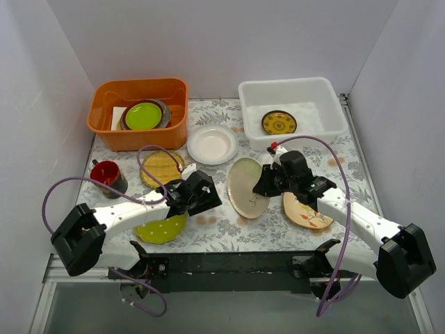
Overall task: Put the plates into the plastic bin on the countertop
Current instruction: Pick up the plate at the center of the board.
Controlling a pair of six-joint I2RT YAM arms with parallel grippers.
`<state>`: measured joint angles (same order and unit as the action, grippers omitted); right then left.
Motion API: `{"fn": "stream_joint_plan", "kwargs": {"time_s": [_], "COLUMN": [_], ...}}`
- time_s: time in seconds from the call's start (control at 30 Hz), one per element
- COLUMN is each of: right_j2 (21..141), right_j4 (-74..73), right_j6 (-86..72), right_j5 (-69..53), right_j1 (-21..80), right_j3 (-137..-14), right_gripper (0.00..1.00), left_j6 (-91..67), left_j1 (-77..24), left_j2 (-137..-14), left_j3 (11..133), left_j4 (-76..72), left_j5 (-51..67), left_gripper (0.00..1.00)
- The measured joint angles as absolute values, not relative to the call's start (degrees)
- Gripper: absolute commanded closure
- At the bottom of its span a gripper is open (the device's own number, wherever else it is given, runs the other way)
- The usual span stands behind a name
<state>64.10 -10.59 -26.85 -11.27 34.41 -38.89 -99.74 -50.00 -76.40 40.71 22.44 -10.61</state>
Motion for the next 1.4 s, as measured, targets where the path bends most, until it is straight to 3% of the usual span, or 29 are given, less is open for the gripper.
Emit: {"fn": "stream_joint_plan", "kwargs": {"time_s": [0.2, 0.33, 0.93, 1.4], "right_j2": [65.56, 66.46, 69.04, 80.77], "right_j4": [-14.13, -15.59, -24.08, -28.6], "right_j6": [-26.11, -25.36, -21.8, -16.21], "right_j5": [-10.2, -9.96, -6.15, -8.58], "right_j1": [34.41, 34.41, 33.65, 18.83], "right_j3": [-43.81, -48.12, -66.87, -87.02], "right_gripper": [0.99, 0.99, 0.99, 0.99], "left_j6": [-97.76, -96.75, -95.18, -95.37], "left_j1": [-50.0, -50.0, -50.02, -50.02], "left_j2": [-67.9, -64.18, -57.39, -57.3], "left_j3": [43.7, 45.91, 50.22, 50.26], "left_j4": [24.71, 26.33, 32.73, 33.39], "left_j5": [-11.51, -12.23, -14.13, -13.47], "left_gripper": [0.08, 0.02, 0.02, 0.02]}}
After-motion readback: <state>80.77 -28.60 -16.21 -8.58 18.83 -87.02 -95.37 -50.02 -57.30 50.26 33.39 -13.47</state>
